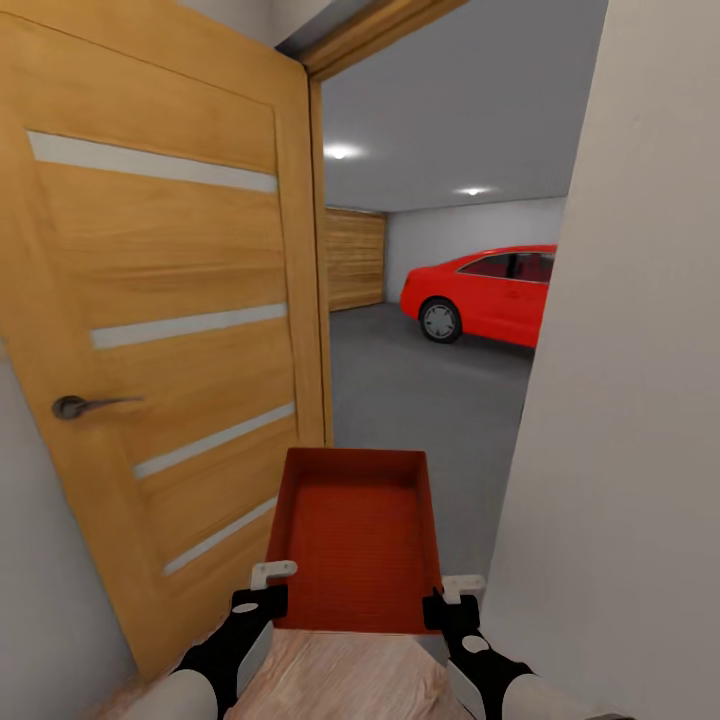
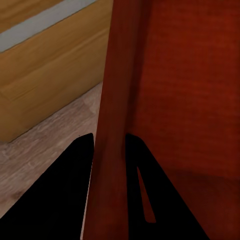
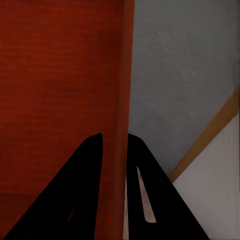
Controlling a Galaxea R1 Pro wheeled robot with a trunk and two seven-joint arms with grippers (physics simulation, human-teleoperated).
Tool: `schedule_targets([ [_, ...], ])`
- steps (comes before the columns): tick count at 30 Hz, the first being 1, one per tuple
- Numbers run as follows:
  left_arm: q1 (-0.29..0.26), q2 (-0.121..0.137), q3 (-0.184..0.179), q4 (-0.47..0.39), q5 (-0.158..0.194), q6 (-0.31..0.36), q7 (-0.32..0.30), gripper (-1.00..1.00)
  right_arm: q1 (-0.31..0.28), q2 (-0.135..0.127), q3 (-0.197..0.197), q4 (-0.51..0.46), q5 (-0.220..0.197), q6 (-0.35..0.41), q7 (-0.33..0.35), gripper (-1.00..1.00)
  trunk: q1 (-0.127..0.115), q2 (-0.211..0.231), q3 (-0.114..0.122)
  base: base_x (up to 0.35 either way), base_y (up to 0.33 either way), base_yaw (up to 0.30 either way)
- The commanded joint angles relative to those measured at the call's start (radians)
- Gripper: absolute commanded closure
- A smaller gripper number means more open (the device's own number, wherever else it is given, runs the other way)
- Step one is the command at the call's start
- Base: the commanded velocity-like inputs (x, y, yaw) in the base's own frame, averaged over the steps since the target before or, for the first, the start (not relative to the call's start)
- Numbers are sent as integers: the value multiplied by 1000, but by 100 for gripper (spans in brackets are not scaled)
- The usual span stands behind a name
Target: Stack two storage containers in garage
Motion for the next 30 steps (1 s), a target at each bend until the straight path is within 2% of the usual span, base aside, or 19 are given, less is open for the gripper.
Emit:
schedule_targets([
  [1,0,-1,13,-1,5,5,5,100,-2,0,-24,-1,-6,-5,-8,100,1,-1,-1,302,190,-287],
  [17,0,-1,13,-1,4,5,5,100,-2,0,-24,-1,-6,-5,-8,100,1,-1,-1,302,186,-280],
  [30,0,-1,13,-1,4,6,5,100,-2,0,-24,-1,-6,-5,-7,100,1,-1,-1,302,185,-33],
])
